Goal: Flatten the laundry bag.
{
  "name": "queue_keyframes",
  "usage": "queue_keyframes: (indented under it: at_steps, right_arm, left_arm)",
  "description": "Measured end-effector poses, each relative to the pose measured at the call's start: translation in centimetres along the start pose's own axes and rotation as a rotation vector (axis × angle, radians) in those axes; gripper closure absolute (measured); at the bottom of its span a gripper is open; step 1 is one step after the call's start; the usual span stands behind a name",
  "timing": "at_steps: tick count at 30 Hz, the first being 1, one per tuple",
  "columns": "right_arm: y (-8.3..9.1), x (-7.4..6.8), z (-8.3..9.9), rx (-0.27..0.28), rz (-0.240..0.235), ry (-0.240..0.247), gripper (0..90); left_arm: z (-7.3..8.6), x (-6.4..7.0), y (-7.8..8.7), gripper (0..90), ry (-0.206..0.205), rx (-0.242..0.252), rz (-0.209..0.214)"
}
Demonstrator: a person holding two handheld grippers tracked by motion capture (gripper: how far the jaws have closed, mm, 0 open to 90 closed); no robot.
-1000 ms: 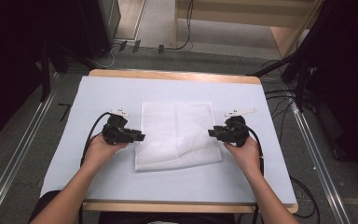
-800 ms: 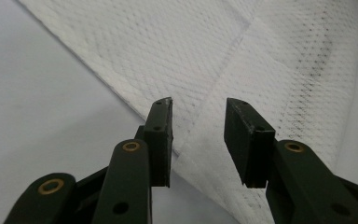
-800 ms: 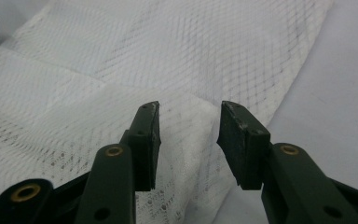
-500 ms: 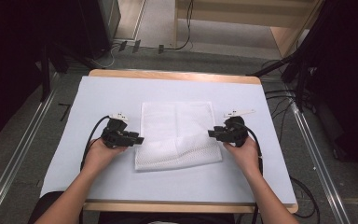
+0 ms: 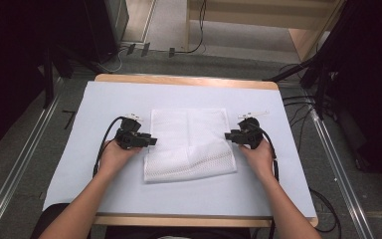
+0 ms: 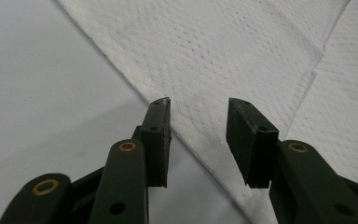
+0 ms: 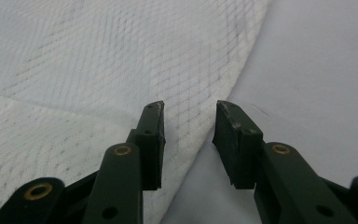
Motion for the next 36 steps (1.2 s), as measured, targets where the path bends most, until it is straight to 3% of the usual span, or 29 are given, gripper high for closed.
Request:
queue_keyframes:
  at_steps: [6,9,12,14,18,25,26,34,36]
  right_arm:
    - [-0.5,-0.5,0.0,0.001,0.027,0.014,70.6]
    - [-0.5,-0.8,0.2,0.008,0.051,0.004,76.2]
    - [-0.5,-0.9,0.2,0.004,0.062,0.002,84.8]
    - [-0.5,-0.9,0.2,-0.005,0.046,-0.004,88.8]
    - [-0.4,-0.8,-0.1,-0.022,0.032,-0.016,89.6]
    - [-0.4,-0.2,-1.7,0.006,0.004,-0.041,89.5]
    - [-0.6,-0.1,-2.2,0.009,0.005,-0.041,89.5]
    - [-2.5,0.6,-4.9,0.014,-0.004,-0.061,89.1]
    - [-3.2,0.7,-5.0,0.001,-0.007,-0.068,88.4]
  left_arm:
    - [0.4,0.3,-0.1,73.4,-0.021,0.027,-0.062]
    - [0.4,0.6,-0.2,79.1,-0.057,0.019,-0.102]
    - [0.4,0.5,-0.3,87.5,-0.033,0.018,-0.057]
    - [0.3,0.5,-0.3,89.8,-0.031,0.013,-0.054]
    - [-0.1,0.0,-0.2,90.0,0.001,-0.003,-0.023]
    - [-2.0,-1.7,0.5,90.0,0.042,0.038,-0.014]
    - [-2.2,-2.1,0.5,90.0,0.057,0.061,-0.007]
    - [-3.8,-5.0,0.3,90.0,0.113,0.085,-0.009]
    - [-3.7,-5.5,0.1,90.0,0.141,0.097,0.022]
Point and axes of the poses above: each handheld gripper's, and its own axes: y roughly backward along the jaws, z roughly out of its underside, x roughly to its right, the point moved 2 cm from there along -y, roughly forward along the jaws, and after that the axes turned 7 degrees about -x, right-handed, at the moved point
